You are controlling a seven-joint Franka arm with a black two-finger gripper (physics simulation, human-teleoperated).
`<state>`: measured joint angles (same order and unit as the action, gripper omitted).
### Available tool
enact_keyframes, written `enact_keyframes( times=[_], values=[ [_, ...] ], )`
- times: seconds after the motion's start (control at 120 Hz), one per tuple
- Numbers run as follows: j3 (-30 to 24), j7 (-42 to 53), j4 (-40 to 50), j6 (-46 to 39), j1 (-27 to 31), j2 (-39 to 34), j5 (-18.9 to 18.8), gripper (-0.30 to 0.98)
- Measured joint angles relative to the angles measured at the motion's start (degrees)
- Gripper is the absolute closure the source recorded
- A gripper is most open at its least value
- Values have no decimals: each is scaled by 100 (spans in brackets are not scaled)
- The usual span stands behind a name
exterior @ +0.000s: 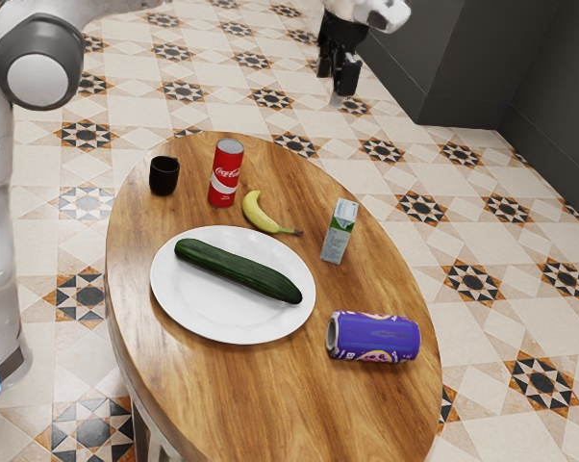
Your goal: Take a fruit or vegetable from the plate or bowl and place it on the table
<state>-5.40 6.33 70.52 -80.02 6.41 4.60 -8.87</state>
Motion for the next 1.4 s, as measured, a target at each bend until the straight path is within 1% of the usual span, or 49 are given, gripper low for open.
enact_keyframes(
  times=[0.083,0.133,0.3,0.367,0.442,0.467,0.517,0.567,0.633,0.683,0.767,0.858,0.975,1.1,1.4],
  values=[
    [-2,90,25,49,-505,137,51,0],
    [-6,138,30,70,-676,160,70,0],
    [-6,248,54,115,-660,414,114,0],
    [-7,276,73,126,-774,494,38,0],
    [3,279,729,119,-1039,400,-45,0],
    [5,288,1039,91,-1037,306,-57,0],
    [26,397,1869,-104,-977,-100,-73,0],
    [41,548,2414,-306,-900,-412,-82,0],
    [79,766,3256,-680,-807,-873,-96,0],
    [118,921,3749,-1037,-771,-1060,-99,0],
    [136,1147,4440,-1595,-874,-1424,33,0],
    [135,1351,4839,-2003,-1129,-1691,200,0],
    [195,1566,5348,-2317,-1130,-1987,413,0],
    [213,1755,5724,-2541,-1134,-2061,563,0],
    [188,2056,6078,-2801,-1145,-2175,862,0]
  ],
)
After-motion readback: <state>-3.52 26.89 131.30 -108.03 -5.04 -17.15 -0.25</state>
